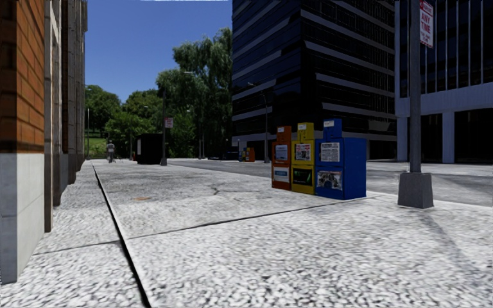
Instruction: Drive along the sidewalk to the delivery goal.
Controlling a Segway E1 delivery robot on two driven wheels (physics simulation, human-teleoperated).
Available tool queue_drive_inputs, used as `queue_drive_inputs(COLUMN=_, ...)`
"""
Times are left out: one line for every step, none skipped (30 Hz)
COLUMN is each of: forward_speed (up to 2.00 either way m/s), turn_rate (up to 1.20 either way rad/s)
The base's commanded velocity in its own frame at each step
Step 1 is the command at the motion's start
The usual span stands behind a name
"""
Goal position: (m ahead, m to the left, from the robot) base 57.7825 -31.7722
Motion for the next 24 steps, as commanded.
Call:
queue_drive_inputs(forward_speed=2.00, turn_rate=0.36)
queue_drive_inputs(forward_speed=2.00, turn_rate=0.36)
queue_drive_inputs(forward_speed=2.00, turn_rate=0.36)
queue_drive_inputs(forward_speed=2.00, turn_rate=0.36)
queue_drive_inputs(forward_speed=2.00, turn_rate=0.36)
queue_drive_inputs(forward_speed=2.00, turn_rate=0.36)
queue_drive_inputs(forward_speed=2.00, turn_rate=0.36)
queue_drive_inputs(forward_speed=2.00, turn_rate=0.36)
queue_drive_inputs(forward_speed=2.00, turn_rate=0.36)
queue_drive_inputs(forward_speed=2.00, turn_rate=0.36)
queue_drive_inputs(forward_speed=2.00, turn_rate=0.36)
queue_drive_inputs(forward_speed=2.00, turn_rate=0.36)
queue_drive_inputs(forward_speed=2.00, turn_rate=0.36)
queue_drive_inputs(forward_speed=2.00, turn_rate=0.36)
queue_drive_inputs(forward_speed=2.00, turn_rate=0.36)
queue_drive_inputs(forward_speed=2.00, turn_rate=0.36)
queue_drive_inputs(forward_speed=2.00, turn_rate=0.36)
queue_drive_inputs(forward_speed=2.00, turn_rate=0.36)
queue_drive_inputs(forward_speed=2.00, turn_rate=0.36)
queue_drive_inputs(forward_speed=2.00, turn_rate=0.36)
queue_drive_inputs(forward_speed=2.00, turn_rate=0.36)
queue_drive_inputs(forward_speed=2.00, turn_rate=0.36)
queue_drive_inputs(forward_speed=2.00, turn_rate=0.36)
queue_drive_inputs(forward_speed=2.00, turn_rate=0.36)
